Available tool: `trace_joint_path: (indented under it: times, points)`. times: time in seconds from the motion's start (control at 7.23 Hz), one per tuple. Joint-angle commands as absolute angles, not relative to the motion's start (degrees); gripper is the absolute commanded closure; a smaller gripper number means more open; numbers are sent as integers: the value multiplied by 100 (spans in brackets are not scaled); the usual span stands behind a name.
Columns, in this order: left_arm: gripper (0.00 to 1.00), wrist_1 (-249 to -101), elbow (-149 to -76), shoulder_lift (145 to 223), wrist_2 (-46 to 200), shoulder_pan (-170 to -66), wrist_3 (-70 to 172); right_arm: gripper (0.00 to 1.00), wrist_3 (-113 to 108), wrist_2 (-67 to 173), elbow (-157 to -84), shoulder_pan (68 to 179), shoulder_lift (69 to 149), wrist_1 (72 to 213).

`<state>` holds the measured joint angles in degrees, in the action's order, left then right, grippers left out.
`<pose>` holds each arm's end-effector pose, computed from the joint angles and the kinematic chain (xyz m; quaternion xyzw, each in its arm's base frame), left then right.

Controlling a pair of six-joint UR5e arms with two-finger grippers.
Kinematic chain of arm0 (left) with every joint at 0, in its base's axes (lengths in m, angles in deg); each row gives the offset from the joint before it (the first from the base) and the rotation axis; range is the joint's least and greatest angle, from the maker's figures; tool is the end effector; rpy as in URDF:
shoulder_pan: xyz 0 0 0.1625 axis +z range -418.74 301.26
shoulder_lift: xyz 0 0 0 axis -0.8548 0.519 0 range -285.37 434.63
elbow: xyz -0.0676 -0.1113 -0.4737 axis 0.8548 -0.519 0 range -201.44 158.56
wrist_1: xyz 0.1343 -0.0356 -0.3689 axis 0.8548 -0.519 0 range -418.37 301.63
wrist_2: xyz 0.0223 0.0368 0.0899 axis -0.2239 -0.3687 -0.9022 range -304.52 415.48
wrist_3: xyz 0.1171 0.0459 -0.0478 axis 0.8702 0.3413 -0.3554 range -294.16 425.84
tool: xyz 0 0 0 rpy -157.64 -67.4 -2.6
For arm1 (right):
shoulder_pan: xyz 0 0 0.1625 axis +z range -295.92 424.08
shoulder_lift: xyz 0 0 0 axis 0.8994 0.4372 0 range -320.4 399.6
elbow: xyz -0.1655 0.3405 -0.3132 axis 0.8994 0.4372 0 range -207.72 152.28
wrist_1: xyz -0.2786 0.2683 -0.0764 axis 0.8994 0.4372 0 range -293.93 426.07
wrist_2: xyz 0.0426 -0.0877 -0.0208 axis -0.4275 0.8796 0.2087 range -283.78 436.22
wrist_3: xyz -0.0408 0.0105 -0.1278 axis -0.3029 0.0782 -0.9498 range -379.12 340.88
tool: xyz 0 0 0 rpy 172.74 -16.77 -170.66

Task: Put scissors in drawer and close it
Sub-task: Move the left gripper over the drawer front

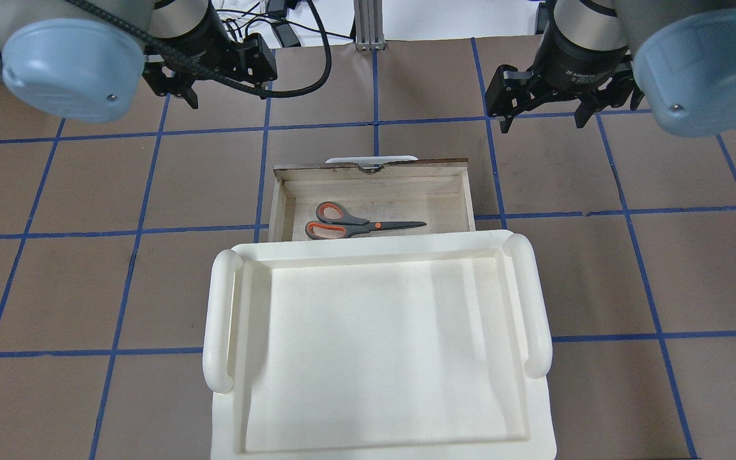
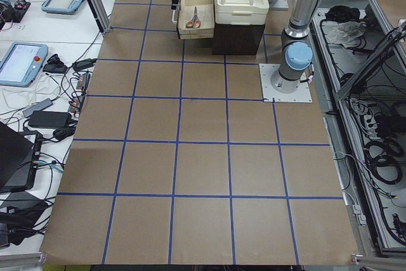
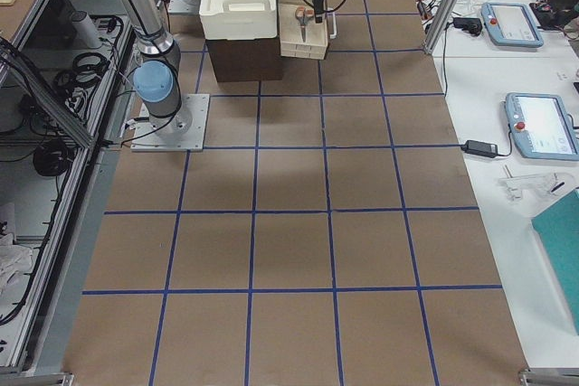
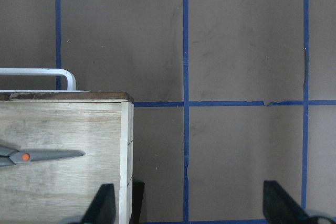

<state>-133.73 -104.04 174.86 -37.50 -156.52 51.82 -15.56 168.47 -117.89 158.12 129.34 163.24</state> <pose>-0.2040 -0.5604 0.5165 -0.0568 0.9927 -0.1060 0.0059 0.1620 -0.4778 0.5292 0.0032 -0.9981 0.0599 0.0157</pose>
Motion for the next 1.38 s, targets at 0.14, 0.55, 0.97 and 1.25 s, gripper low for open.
trace_joint_path:
  times: [0.14, 0.55, 0.97, 1.25]
  points:
    - [0, -12416, -10019, 18683, -3768, -16147, 4967, 0, -1560, 16754, -11798, 15812, 12942, 16319]
    - [0, -12087, -9774, 19502, -3777, -16463, 4985, 0, -1560, 16771, -11798, 15812, 12925, 16337]
    - [0, -12095, -9562, 19934, -3777, -16684, 5011, 0, -1560, 16780, -11798, 15812, 12925, 16345]
    - [0, -12357, -9588, 19979, -3777, -16772, 5037, 0, -1560, 16789, -11798, 15812, 12933, 16345]
